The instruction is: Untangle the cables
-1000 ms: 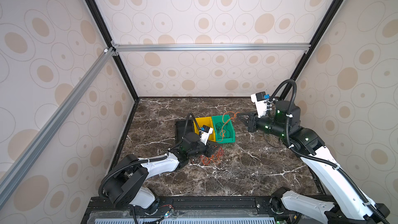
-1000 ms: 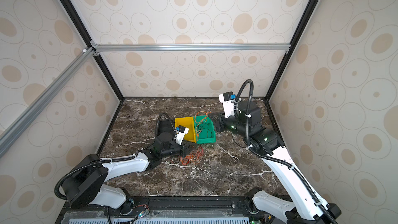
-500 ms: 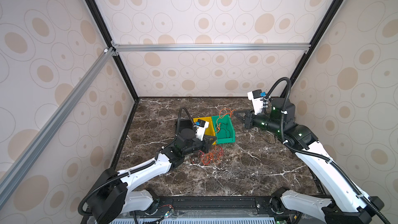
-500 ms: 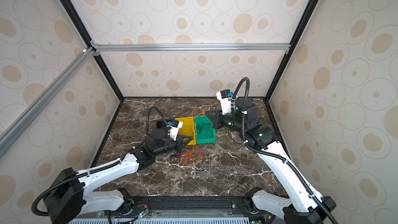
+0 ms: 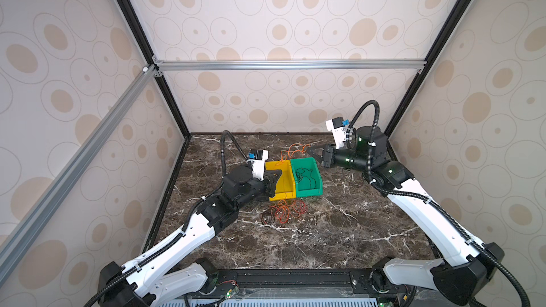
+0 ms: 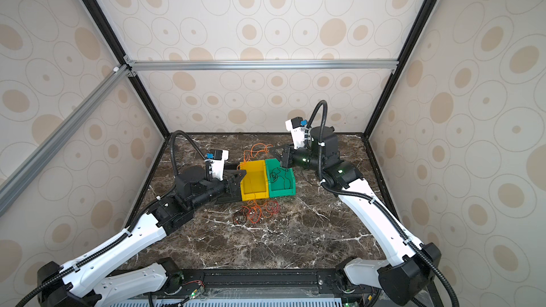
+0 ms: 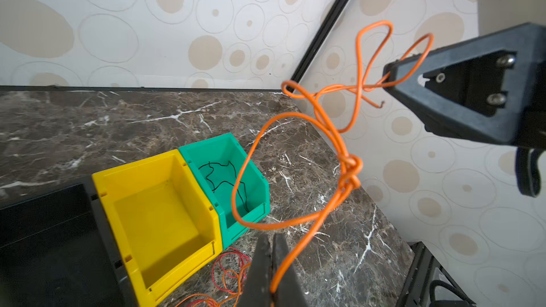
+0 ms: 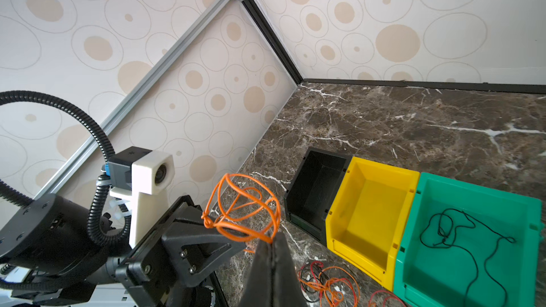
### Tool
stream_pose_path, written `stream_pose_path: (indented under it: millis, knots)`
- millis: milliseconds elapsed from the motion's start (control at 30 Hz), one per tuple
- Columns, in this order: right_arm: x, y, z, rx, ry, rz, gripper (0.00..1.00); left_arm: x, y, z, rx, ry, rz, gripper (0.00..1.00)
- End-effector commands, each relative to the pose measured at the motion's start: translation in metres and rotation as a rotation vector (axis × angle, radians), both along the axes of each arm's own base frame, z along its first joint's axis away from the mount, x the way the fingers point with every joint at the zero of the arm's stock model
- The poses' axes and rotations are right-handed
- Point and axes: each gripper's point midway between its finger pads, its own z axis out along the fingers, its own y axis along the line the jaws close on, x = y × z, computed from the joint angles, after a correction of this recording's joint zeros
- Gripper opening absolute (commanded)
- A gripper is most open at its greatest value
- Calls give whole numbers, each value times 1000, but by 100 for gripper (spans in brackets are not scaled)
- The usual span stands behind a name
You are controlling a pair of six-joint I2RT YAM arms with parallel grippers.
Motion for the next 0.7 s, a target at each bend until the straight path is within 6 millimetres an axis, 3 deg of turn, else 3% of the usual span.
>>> stream_pose_path:
  millis: [0,167,400,667]
  knots:
    - [1,5,24,63,-41,28,0,5,25,14,51,-13,98,0]
    - [8,9,3,45,5,24,0,6,27,-9,80,46,103,0]
    - [13,17,-24,21,64,58,0,0,22,-9,32,39,71,0]
    - [24,39,-67,5,165,102,0,17,42,-54,98,123,151,0]
